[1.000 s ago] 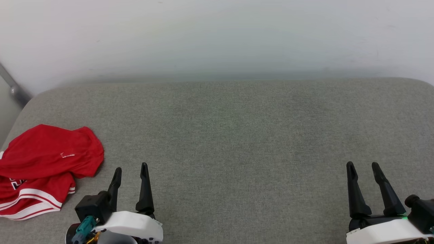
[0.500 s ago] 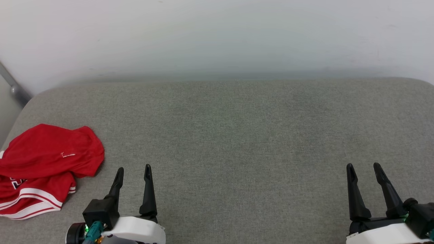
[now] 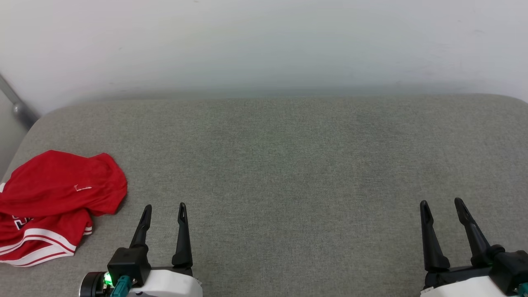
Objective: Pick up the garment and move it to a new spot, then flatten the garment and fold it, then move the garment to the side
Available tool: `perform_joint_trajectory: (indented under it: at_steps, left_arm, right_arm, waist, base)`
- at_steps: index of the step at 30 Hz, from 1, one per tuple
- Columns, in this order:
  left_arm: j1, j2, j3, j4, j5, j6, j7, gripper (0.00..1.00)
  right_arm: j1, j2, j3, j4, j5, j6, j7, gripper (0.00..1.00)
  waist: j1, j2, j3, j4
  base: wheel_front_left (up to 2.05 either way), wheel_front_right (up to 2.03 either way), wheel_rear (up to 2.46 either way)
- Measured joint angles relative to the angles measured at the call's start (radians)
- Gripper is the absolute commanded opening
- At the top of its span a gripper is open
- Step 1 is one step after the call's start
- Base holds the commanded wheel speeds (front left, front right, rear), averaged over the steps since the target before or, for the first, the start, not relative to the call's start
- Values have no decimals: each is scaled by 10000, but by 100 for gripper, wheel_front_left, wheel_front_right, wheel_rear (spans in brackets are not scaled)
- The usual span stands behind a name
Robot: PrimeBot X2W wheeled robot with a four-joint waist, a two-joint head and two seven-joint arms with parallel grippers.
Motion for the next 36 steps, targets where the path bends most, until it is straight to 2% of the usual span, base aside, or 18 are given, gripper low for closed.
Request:
perform_joint_trajectory:
  at_steps: [14, 36]
  left_arm:
    - [140, -84, 184, 12, 773, -136, -228, 100]
    - [169, -96, 213, 121, 405, -71, -236, 100]
  right_arm:
    - [132, 0, 19, -71, -422, 0, -240, 100]
    - [169, 0, 13, 102, 36, 0, -240, 100]
  waist:
    - [0, 0, 10, 16]
    - [0, 0, -9, 25]
  base:
    - [0, 0, 0]
    - [0, 0, 0]
